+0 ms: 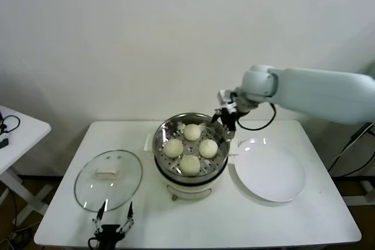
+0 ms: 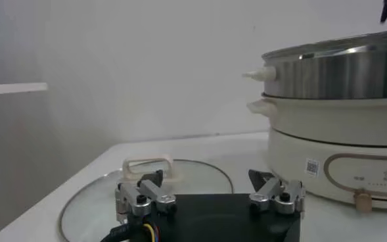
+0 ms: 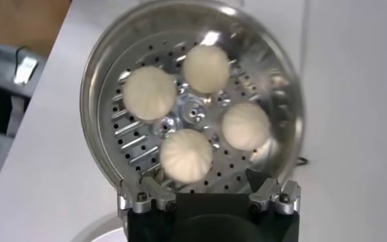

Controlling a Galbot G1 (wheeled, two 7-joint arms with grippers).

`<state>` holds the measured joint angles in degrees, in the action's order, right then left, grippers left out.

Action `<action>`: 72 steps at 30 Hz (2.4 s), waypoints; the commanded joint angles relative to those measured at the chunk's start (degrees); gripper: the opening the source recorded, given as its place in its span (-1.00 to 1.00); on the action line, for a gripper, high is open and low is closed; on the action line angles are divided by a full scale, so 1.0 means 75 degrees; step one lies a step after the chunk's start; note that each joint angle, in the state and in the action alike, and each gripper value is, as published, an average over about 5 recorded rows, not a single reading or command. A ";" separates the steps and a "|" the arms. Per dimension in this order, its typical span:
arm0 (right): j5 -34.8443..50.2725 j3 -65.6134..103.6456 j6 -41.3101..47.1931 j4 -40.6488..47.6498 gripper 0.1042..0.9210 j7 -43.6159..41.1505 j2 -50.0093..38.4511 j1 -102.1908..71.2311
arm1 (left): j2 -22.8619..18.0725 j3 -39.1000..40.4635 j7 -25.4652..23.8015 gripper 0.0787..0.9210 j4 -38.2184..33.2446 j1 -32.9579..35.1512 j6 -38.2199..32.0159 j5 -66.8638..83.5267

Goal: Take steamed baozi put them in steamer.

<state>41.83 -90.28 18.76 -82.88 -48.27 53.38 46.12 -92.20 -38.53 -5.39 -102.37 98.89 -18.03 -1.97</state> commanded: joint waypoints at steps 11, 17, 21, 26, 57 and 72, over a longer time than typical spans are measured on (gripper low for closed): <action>0.1206 0.6810 -0.2589 -0.0611 0.76 0.5195 -0.3714 -0.6624 | 0.0051 0.0104 -0.0029 0.77 0.0107 -0.0086 -0.0051 -0.0064; 0.0043 1.1706 -0.3696 -0.1052 0.76 0.5616 -0.3339 -1.1939 | 0.0023 0.0096 -0.0021 0.77 0.0152 -0.0131 -0.0078 -0.0043; -0.0400 1.4268 -0.4324 -0.1545 0.76 0.5613 -0.2481 -1.4888 | -0.0032 0.0132 -0.0019 0.77 0.0177 -0.0153 -0.0096 -0.0070; -0.0601 1.6003 -0.5609 -0.1727 0.76 0.5375 -0.1120 -1.7108 | -0.0071 0.0162 0.0001 0.77 0.0279 -0.0179 -0.0143 -0.0077; -0.0884 1.5116 -0.7938 -0.1425 0.76 0.5229 0.1905 -1.9293 | -0.0167 0.0320 -0.0002 0.77 -0.0028 -0.0224 -0.0042 -0.0078; -0.0976 1.5009 -0.7868 -0.1459 0.76 0.5309 0.1907 -1.9291 | -0.0215 0.0368 -0.0011 0.77 -0.0242 -0.0069 -0.0080 -0.0121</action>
<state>34.79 22.14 -39.35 -93.71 -8.60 66.53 -97.15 -92.19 -35.78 -5.43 -103.77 98.17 -18.50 -2.82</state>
